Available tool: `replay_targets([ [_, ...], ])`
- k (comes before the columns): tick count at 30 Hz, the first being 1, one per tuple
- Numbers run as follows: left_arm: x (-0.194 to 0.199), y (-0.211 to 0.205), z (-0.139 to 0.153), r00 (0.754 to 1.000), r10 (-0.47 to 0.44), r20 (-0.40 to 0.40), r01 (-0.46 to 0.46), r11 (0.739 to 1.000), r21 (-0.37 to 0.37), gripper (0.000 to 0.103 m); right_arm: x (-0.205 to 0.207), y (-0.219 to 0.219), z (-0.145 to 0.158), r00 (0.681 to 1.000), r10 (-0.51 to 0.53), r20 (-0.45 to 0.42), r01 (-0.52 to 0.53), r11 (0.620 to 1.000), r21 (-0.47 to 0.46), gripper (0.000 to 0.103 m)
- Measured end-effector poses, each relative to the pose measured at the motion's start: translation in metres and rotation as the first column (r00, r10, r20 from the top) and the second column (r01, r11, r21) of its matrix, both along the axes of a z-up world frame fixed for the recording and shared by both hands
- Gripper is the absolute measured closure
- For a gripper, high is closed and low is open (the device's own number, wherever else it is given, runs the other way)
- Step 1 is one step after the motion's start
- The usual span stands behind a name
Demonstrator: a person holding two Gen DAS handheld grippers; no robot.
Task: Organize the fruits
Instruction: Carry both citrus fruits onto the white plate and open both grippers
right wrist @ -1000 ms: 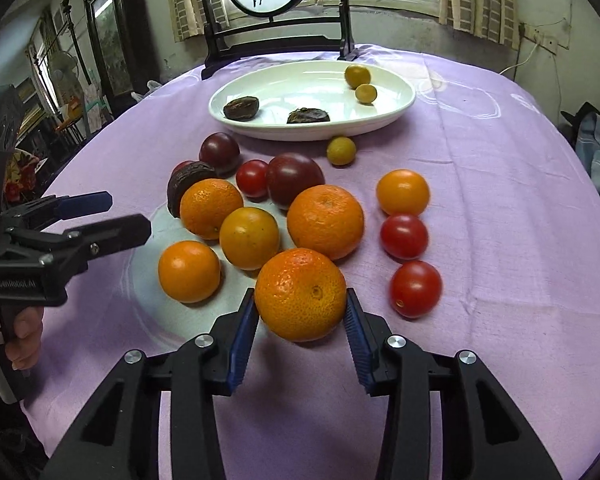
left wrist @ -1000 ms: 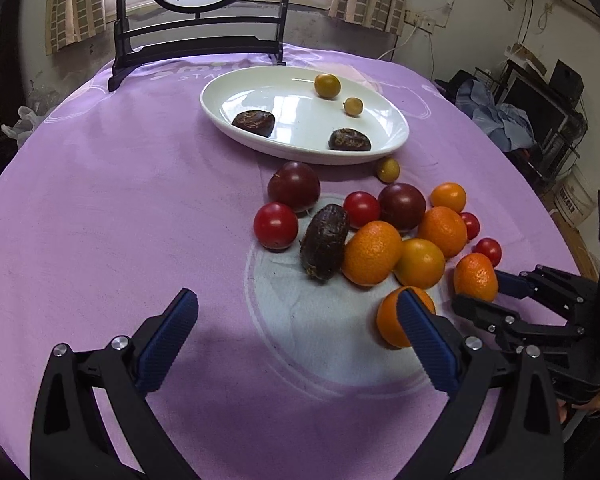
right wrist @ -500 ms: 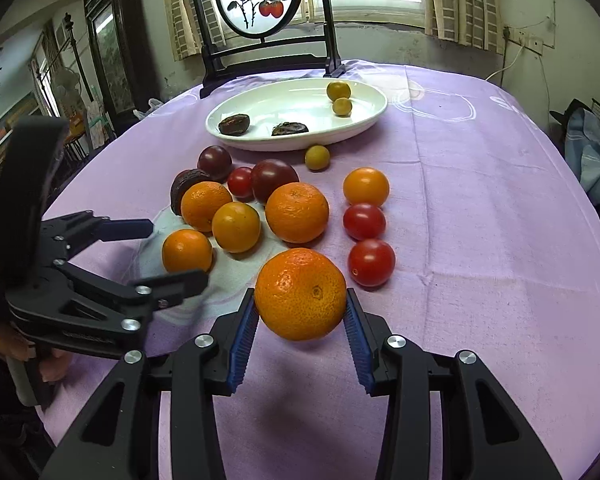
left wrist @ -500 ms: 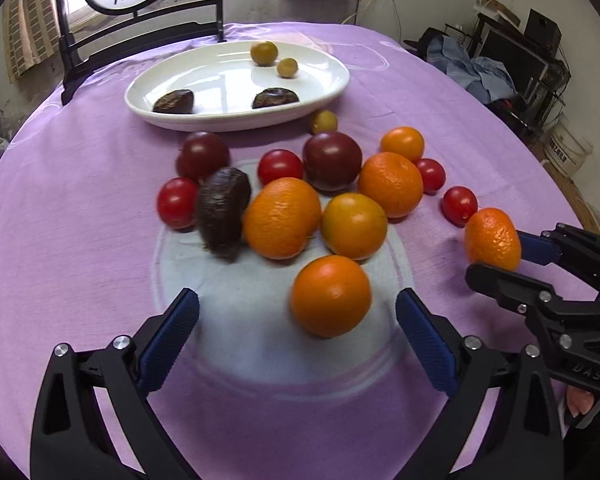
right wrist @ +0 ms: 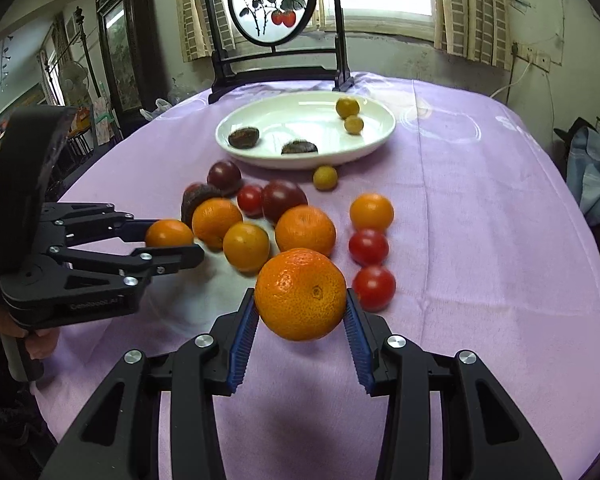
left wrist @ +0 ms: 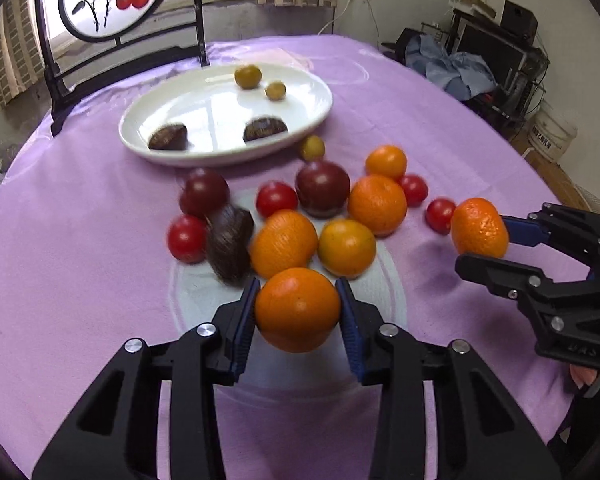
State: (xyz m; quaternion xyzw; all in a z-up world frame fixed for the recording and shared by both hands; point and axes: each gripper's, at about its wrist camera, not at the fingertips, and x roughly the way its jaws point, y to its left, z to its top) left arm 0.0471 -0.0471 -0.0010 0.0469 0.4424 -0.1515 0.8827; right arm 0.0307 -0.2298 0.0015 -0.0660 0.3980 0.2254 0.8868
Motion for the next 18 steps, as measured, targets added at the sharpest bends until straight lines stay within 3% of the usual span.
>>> replay_targets([
  [10,0.074,0.037,0.052,0.986,0.117,0.123,-0.114,0.993,-0.026,0.065,0.067,0.05,0.043,0.988,0.071,0.136,-0.061,0.995,-0.08,0.06],
  [12,0.099,0.042,0.053,0.977,0.16,0.139,-0.16,0.987,-0.007,0.065,0.089,0.06,0.044,0.989,0.066,0.135,-0.055,0.995,-0.086,0.06],
  [18,0.163,0.051,0.035,0.967,0.246,0.071,-0.246,0.969,-0.002,0.065,0.154,0.081,0.026,0.999,0.002,0.054,0.003,0.995,-0.098,0.06],
])
